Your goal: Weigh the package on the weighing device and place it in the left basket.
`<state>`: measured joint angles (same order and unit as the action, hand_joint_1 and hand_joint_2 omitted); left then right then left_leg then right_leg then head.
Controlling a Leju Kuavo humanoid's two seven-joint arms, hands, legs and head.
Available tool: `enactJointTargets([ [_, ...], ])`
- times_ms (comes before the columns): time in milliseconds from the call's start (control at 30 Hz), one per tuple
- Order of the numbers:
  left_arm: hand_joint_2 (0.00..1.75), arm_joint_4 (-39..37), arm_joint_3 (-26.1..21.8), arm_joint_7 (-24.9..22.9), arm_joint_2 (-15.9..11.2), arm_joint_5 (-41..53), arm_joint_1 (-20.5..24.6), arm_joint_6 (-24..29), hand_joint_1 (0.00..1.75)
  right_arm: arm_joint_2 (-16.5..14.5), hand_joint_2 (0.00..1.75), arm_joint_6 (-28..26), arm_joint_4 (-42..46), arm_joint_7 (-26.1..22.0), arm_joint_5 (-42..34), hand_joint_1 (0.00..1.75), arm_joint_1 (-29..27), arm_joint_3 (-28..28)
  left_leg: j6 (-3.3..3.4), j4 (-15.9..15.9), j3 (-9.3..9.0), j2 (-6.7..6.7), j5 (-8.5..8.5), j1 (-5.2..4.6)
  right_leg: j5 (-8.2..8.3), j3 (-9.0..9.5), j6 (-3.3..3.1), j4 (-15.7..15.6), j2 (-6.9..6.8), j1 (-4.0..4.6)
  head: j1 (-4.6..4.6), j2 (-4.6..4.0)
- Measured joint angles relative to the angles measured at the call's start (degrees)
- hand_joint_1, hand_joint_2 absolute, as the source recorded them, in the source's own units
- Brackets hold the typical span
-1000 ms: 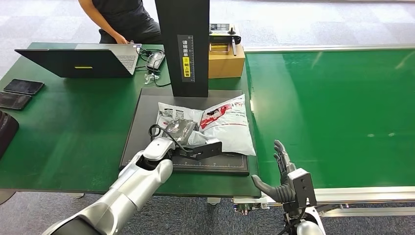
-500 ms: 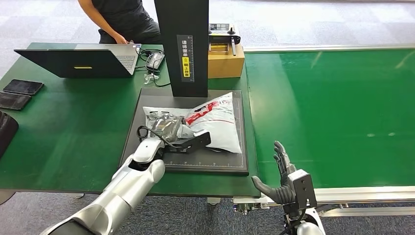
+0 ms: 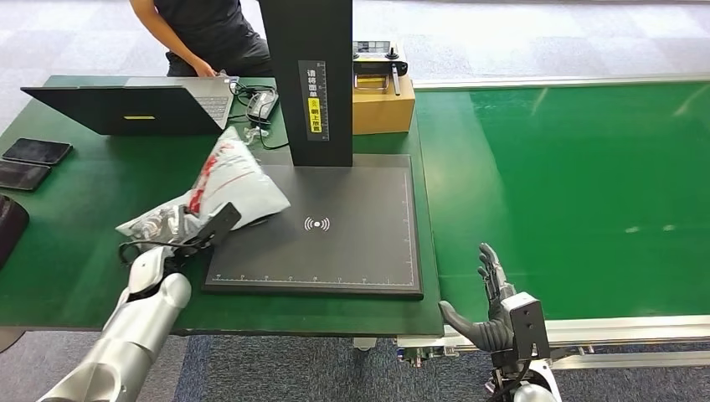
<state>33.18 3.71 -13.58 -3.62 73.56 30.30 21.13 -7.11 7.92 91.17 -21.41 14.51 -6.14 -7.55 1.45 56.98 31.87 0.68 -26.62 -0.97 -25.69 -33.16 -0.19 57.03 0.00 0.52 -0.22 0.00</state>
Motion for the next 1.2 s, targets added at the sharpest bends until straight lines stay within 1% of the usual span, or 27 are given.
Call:
enactJointTargets([
  [100, 1.75, 0.0, -5.9, 0.8, -2.1, -0.1, -1.6, 1.2, 1.75, 0.0, 1.75, -0.5, 0.3, 0.1, -0.2, 0.00, -0.3, 0.0, 0.00, 0.0, 0.01, 0.00, 0.00, 0.00, -0.02, -0.01, -0.03, 0.0, -0.01, 0.00, 0.00, 0.00],
  [200, 1.75, 0.0, -11.6, 1.1, -3.7, -0.1, -2.8, 1.8, 1.75, 0.0, 1.75, -0.7, 0.8, 0.1, -0.2, 0.00, -0.7, 0.0, -0.01, 0.0, 0.03, 0.00, 0.00, 0.00, -0.04, -0.01, -0.05, 0.0, -0.01, 0.00, 0.01, 0.00],
  [300, 1.75, 0.1, -16.5, 1.7, -4.4, -0.3, -3.6, 2.3, 1.75, 0.0, 1.75, -0.6, 0.9, 0.2, -0.2, 0.00, -0.8, 0.0, -0.02, 0.0, 0.04, -0.01, -0.01, 0.00, -0.04, 0.00, -0.05, 0.0, -0.02, -0.01, 0.01, 0.00],
  [400, 1.75, 0.1, -20.5, 3.0, -4.5, -1.3, -4.1, 3.8, 1.75, -0.1, 1.75, -0.6, 0.9, 0.3, -0.2, 0.00, -0.7, 0.0, -0.02, 0.0, 0.05, -0.02, -0.02, -0.01, -0.04, 0.00, -0.05, 0.0, -0.02, -0.03, 0.01, 0.00],
  [433, 1.75, 0.1, -21.6, 3.8, -4.5, -1.9, -4.3, 4.8, 1.40, -0.2, 1.75, -0.6, 0.9, 0.3, -0.2, 0.00, -0.7, 0.0, -0.02, 0.0, 0.05, -0.02, -0.02, -0.01, -0.04, 0.00, -0.05, 0.0, -0.02, -0.03, 0.01, 0.00],
  [533, 1.75, 0.8, -24.1, 6.6, -4.2, -3.7, -5.2, 8.6, 0.09, -0.5, 1.75, -0.6, 0.9, 0.3, -0.2, 0.00, -0.7, 0.0, -0.02, 0.0, 0.04, -0.02, -0.02, -0.02, -0.04, -0.01, -0.05, 0.0, -0.02, -0.02, 0.00, 0.00],
  [567, 1.75, 1.2, -24.7, 7.7, -4.0, -4.3, -5.6, 9.8, 0.00, -0.5, 1.75, -0.6, 0.9, 0.3, -0.2, 0.00, -0.7, 0.0, -0.01, 0.0, 0.04, -0.02, -0.02, -0.02, -0.04, -0.01, -0.05, 0.0, -0.03, -0.02, 0.00, 0.00],
  [633, 1.75, 2.3, -25.7, 9.9, -3.5, -6.1, -6.3, 11.5, 0.00, -0.7, 1.75, -0.6, 0.9, 0.3, -0.2, 0.00, -0.7, 0.0, -0.01, 0.0, 0.05, -0.04, -0.01, -0.02, -0.04, -0.01, -0.05, 0.0, -0.06, -0.02, 0.00, 0.00],
  [700, 1.75, 3.6, -26.3, 12.6, -2.9, -8.6, -7.0, 11.9, 0.00, -0.8, 1.75, -0.6, 0.9, 0.3, -0.1, 0.00, -0.7, 0.0, -0.01, 0.0, 0.06, -0.05, -0.02, -0.02, -0.04, -0.01, -0.05, 0.0, -0.07, -0.02, 0.00, 0.00],
  [833, 1.75, 6.7, -26.8, 17.7, -1.1, -14.3, -8.1, 10.5, 0.00, -0.9, 1.75, -0.5, 0.9, 0.2, 0.0, 0.00, -0.7, 0.0, -0.01, 0.0, 0.08, -0.06, -0.02, -0.02, -0.04, -0.02, -0.05, 0.0, -0.07, -0.02, 0.01, 0.00],
  [933, 1.75, 9.3, -26.8, 20.2, 0.2, -18.4, -8.8, 8.8, 0.00, -1.0, 1.75, -0.5, 0.9, 0.1, 0.1, 0.00, -0.6, 0.0, -0.01, 0.0, 0.08, -0.06, -0.02, -0.02, -0.04, -0.01, -0.05, 0.0, -0.08, -0.03, 0.01, 0.00],
  [1000, 1.75, 11.2, -26.8, 21.8, 1.0, -21.4, -9.3, 6.9, 0.00, -1.0, 1.75, -0.5, 0.9, 0.1, 0.1, 0.00, -0.6, 0.0, -0.01, 0.0, 0.08, -0.06, -0.02, -0.02, -0.03, -0.01, -0.05, 0.0, -0.08, -0.03, 0.01, 0.00],
  [1200, 1.75, 18.1, -25.9, 27.2, 3.1, -34.1, -11.7, -2.6, 0.00, -1.0, 1.75, 0.0, 0.9, -0.1, 0.1, 0.00, -0.6, 0.0, 0.00, 0.0, 0.09, -0.07, -0.03, -0.02, -0.04, -0.02, -0.05, -0.1, -0.08, -0.03, 0.00, 0.00],
])
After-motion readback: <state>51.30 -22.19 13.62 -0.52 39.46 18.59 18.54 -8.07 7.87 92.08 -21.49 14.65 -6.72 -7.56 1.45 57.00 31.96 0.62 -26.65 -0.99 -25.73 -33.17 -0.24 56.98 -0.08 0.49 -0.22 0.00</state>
